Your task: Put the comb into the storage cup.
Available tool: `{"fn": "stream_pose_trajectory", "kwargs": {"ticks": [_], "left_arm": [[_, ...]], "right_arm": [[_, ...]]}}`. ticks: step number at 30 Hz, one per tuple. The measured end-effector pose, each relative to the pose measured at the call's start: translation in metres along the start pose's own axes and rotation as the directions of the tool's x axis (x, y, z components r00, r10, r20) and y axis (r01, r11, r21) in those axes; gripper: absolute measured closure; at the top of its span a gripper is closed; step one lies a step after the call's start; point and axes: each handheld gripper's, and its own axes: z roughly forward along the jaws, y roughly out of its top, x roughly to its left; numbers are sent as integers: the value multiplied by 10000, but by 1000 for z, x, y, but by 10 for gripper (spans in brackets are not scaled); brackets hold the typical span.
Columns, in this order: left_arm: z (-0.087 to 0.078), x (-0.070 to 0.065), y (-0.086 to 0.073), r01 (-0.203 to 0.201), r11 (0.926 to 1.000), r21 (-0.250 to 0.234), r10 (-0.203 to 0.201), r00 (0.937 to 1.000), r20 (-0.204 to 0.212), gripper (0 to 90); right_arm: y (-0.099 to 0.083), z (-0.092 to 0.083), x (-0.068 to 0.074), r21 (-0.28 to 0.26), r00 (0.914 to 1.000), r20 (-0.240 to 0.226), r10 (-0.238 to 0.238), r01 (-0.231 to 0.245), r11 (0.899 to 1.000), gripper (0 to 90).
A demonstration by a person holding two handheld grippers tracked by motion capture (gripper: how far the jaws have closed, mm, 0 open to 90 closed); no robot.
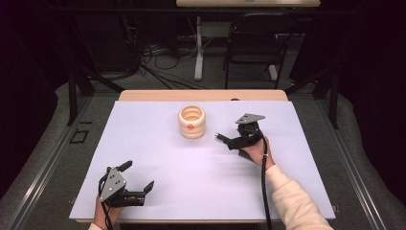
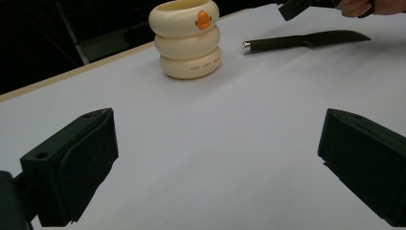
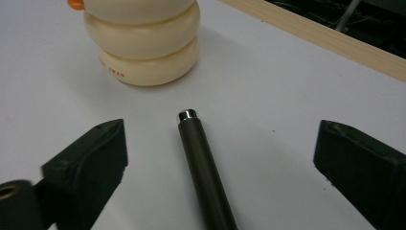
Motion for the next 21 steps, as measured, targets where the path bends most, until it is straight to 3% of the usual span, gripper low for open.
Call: {"fn": "stream_pose_trajectory", "kwargs": {"ticks": [9, 12, 13, 14, 15, 16, 21], "left_arm": [[0, 0, 0, 18, 10000, 29, -18, 10000, -24, 2], [1, 0, 0, -20, 10000, 32, 20, 10000, 29, 2], [1, 0, 0, -39, 10000, 76, 39, 10000, 14, 1], [1, 0, 0, -26, 10000, 95, 26, 10000, 37, 1], [1, 0, 0, -25, 10000, 92, 25, 10000, 44, 2], [1, 0, 0, -27, 10000, 94, 27, 10000, 34, 2], [1, 0, 0, -6, 10000, 76, 6, 10000, 15, 2]], "right_arm": [[6, 9, -3, 246, 9999, 128, -50, 47, 9997, 202], [7, 13, -4, 390, 9998, 186, -73, 66, 9992, 353], [7, 14, -5, 347, 9996, 215, -178, 171, 9993, 490], [7, 14, -5, 347, 9996, 215, -178, 171, 9993, 490], [8, 16, -6, 365, 9995, 201, -232, 224, 9991, 564], [8, 16, -6, 365, 9995, 201, -232, 224, 9991, 564], [9, 24, -6, 556, 9989, 255, -390, 375, 9977, 738]]}}
